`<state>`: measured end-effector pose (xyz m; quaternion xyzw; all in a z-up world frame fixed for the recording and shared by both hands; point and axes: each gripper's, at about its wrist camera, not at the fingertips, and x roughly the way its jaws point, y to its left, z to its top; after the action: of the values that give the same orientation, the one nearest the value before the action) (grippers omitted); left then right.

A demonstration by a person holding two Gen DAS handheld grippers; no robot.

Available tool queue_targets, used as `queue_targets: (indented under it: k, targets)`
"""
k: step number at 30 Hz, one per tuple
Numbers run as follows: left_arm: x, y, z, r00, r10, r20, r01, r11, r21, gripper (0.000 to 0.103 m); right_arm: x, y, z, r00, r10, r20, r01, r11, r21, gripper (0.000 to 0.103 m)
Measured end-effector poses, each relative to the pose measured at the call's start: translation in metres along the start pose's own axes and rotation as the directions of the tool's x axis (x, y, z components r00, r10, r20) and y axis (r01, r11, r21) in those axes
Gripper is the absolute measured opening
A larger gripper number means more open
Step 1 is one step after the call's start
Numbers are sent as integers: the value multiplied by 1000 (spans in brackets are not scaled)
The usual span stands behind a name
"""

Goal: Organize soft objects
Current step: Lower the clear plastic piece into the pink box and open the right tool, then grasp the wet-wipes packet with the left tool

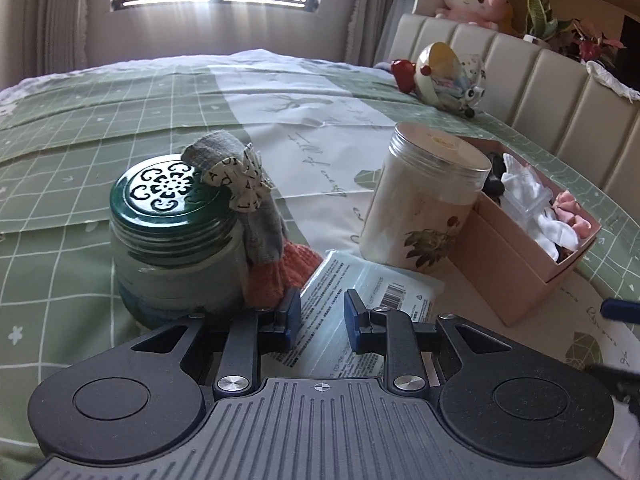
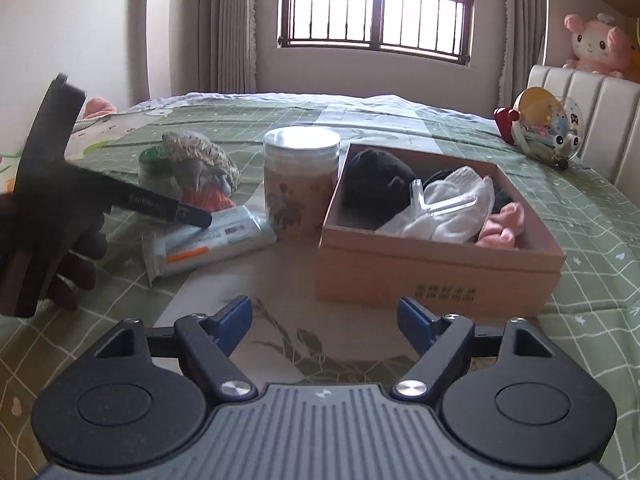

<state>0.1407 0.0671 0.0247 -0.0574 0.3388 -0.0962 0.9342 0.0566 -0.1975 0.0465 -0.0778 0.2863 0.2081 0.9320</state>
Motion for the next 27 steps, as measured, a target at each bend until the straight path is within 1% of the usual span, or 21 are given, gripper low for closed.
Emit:
queue_targets:
  k: [3, 5, 9, 10, 12, 14, 15, 17, 19, 20, 21, 22, 24, 26, 27]
  targets:
    - [4, -1, 1, 999, -46, 1, 46, 999, -19, 26, 4, 3, -14, 1000, -10, -4, 10, 1000, 27, 80]
    - [3, -5, 2, 997, -77, -10, 77, 997, -15, 26, 5, 4, -19, 1000, -24, 6, 23, 999, 26, 80]
    - [-3, -27, 0, 991, -121, -60, 125, 990, 68, 27, 1, -1, -22, 999, -3, 35, 1, 998, 58, 81]
    - [-6, -33, 0, 991, -114, -67, 120, 988, 94, 27, 2, -3, -23, 1000, 1, 28, -3, 998, 69, 81]
    - [-15, -51, -3, 996, -70, -53, 78, 981, 177, 27, 6, -7, -23, 1000, 7, 12, -8, 996, 88, 81]
    - [-19, -66, -6, 998, -26, -49, 38, 962, 272, 27, 5, -10, -24, 1000, 13, 19, -15, 994, 107, 81]
    - [-17, -74, -7, 998, 9, -67, 13, 946, 323, 27, 5, -11, -24, 1000, 17, 22, -19, 993, 114, 81]
    - [-9, -82, -12, 993, 47, -112, -1, 926, 378, 28, 6, -12, -25, 999, 23, 22, -26, 992, 125, 81]
    - [-4, -87, -15, 990, 56, -128, 2, 911, 413, 34, 6, -15, -25, 999, 28, 25, -31, 990, 136, 81]
    - [-2, -88, -15, 990, 49, -136, 13, 907, 420, 42, 5, -16, -26, 999, 29, 28, -32, 989, 142, 81]
    - [-1, -90, -14, 988, 38, -151, 29, 907, 419, 54, 5, -16, -26, 999, 30, 30, -34, 989, 146, 81]
    - [0, -91, -14, 986, 21, -167, 51, 908, 417, 60, 5, -17, -26, 999, 33, 31, -37, 988, 149, 81]
    - [4, -94, -16, 980, -13, -197, 97, 900, 425, 85, 7, -17, -26, 999, 35, 26, -38, 987, 153, 81]
    - [7, -97, -17, 976, -32, -214, 126, 889, 441, 94, 7, -18, -26, 999, 36, 25, -39, 987, 157, 81]
    - [7, -98, -17, 976, -30, -216, 126, 885, 448, 94, 7, -18, -26, 999, 36, 27, -40, 986, 160, 81]
